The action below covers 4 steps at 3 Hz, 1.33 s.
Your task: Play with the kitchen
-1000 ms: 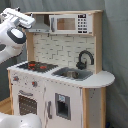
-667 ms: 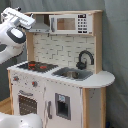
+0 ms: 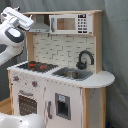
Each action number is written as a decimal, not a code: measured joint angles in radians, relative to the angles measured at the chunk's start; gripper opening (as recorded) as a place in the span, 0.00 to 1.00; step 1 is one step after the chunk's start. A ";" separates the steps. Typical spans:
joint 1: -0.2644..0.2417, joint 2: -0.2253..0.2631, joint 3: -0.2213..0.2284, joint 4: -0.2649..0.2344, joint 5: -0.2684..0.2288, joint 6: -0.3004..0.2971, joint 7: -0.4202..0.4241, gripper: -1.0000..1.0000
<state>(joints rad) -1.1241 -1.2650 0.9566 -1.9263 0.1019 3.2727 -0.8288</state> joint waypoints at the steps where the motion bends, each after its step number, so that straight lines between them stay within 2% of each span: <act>1: -0.038 -0.041 -0.004 0.036 0.000 -0.045 0.085 1.00; 4: -0.103 -0.169 -0.035 0.125 0.001 -0.231 0.318 1.00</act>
<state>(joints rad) -1.2276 -1.4341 0.9220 -1.8016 0.1028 3.0415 -0.5109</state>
